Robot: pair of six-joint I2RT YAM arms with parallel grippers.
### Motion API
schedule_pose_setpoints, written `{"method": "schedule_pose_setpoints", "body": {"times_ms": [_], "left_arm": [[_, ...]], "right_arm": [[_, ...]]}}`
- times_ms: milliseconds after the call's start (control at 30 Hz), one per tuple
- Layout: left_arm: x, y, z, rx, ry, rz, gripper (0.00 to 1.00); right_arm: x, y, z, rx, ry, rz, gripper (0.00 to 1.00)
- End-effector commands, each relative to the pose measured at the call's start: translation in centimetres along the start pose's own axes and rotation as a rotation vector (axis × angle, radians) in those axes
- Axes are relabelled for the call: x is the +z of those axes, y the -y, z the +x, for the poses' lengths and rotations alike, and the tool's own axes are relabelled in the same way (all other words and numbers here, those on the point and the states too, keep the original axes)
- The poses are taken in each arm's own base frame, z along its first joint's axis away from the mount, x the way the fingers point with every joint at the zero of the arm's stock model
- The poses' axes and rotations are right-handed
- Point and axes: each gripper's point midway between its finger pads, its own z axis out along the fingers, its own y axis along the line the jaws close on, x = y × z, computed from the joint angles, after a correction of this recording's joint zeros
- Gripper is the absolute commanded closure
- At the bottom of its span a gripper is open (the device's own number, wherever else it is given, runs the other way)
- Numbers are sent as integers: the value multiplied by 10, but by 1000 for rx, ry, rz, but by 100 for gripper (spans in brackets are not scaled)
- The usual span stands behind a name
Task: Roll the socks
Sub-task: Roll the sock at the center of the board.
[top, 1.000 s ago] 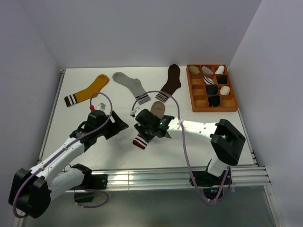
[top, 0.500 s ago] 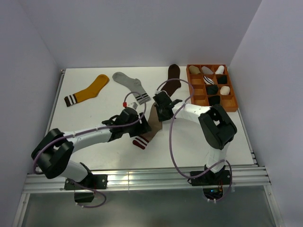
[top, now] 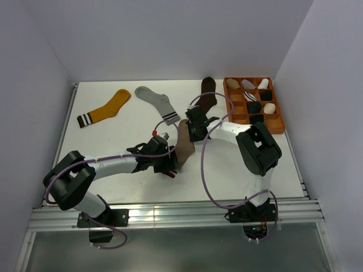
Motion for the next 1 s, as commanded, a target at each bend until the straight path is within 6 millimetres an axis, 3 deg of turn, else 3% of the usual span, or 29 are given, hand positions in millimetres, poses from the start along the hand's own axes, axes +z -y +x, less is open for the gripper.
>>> {"method": "schedule_pose_setpoints", "body": {"times_ms": [0,100,200,267,333,433,467,500,633,767,833,967], "left_arm": [[1,-10,11,49,-48,-36,31],[-8,-5,-8,64,18,-67,29],[-28,15,-45,62,134,-65,23],[-44,18,-66,30,202,-67,19],[-59,22,-83,-12,260,-47,16],[-79,9,-108,-102,337,-46,14],[-86,-6,-118,-145,367,-72,14],[-93,-13,-121,-175,387,-76,13],[-113,-60,-133,-287,444,-144,11],[-120,-97,-122,-345,448,-206,7],[-126,-107,-122,-369,465,-211,6],[-124,-122,-109,-401,463,-214,4]], "right_arm": [[-18,-8,-36,0,105,-39,75],[-46,-15,-46,-23,180,-75,75],[-77,-23,-48,-50,261,-106,71],[-93,-35,-45,-72,308,-144,66],[-107,-38,-34,-98,334,-159,62],[-120,-64,-9,-190,345,-199,57],[-120,-70,0,-220,347,-199,56],[-124,-89,14,-271,342,-232,54],[-120,-120,50,-394,322,-247,45],[-110,-149,80,-542,289,-232,44],[-111,-164,89,-598,289,-236,44],[-95,-176,106,-704,262,-194,44]]}}
